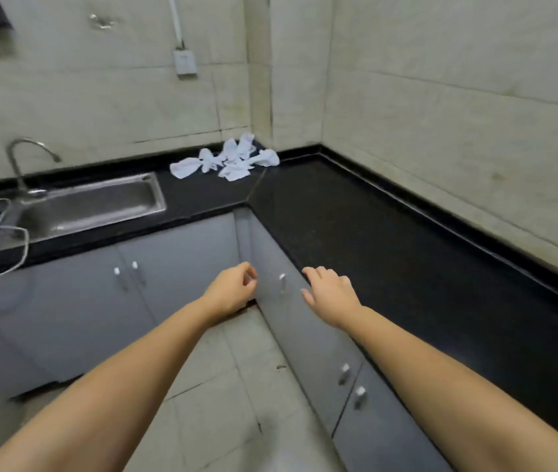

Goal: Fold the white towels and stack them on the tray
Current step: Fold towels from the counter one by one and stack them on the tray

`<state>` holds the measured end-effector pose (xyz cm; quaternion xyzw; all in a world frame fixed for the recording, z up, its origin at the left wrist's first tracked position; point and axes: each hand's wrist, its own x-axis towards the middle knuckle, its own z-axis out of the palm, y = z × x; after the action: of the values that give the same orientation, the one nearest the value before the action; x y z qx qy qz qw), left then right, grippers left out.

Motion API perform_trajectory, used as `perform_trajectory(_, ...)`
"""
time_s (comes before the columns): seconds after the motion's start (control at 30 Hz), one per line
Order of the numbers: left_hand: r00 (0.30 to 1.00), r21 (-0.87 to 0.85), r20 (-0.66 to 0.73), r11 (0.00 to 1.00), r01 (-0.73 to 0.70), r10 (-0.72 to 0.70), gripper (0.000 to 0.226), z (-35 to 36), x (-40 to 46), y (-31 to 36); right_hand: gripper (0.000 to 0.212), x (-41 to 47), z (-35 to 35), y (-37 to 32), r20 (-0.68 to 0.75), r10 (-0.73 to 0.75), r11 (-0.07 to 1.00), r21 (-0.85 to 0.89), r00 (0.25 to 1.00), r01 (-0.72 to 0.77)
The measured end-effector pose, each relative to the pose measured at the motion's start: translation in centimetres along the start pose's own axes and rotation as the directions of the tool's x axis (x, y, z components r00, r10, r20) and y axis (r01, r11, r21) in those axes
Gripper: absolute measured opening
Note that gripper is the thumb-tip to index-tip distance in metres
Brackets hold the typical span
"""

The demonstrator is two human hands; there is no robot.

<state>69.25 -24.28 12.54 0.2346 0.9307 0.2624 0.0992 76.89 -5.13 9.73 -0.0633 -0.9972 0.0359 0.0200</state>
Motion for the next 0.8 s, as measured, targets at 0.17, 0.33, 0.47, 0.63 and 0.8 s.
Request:
perform_trajectory(0.17, 0.995, -0.009, -0.020, 0.995, 0.096, -0.096, 0.023, -2.8, 5.8, -7.9, 0.046, 10.7, 2.5, -3.8, 0.064, -0.078, 0.997, 0.015, 0.995, 0.077)
perform_trajectory(0.33, 0.995, 0.002, -0.011, 0.995, 0.100, -0.100, 0.024, -5.1, 17.4, -12.2, 0.047, 24.2, 4.1, -4.4, 0.102, -0.127, 0.991, 0.050, 0.987, 0.122)
perform_trajectory(0.47, 0.995, 0.040, 0.010, 0.995, 0.095, -0.095, 0.024, -7.8, 27.5, -14.3, 0.046, 35.3, 4.0, -3.7, 0.127, -0.116, 0.991, 0.080, 0.985, 0.106)
perform_trajectory(0.63, 0.995, 0.006, 0.022, 0.995, 0.099, -0.099, 0.021, -9.7, 38.1, -16.3, 0.038, 45.4, 4.2, -2.2, 0.176, -0.089, 0.994, 0.085, 0.980, 0.075)
perform_trajectory(0.8, 0.992, -0.022, 0.091, 0.996, 0.090, -0.088, 0.020, -9.5, 48.3, -19.2, 0.033, 54.5, 6.2, -0.5, 0.203, -0.057, 0.996, 0.073, 0.977, 0.042)
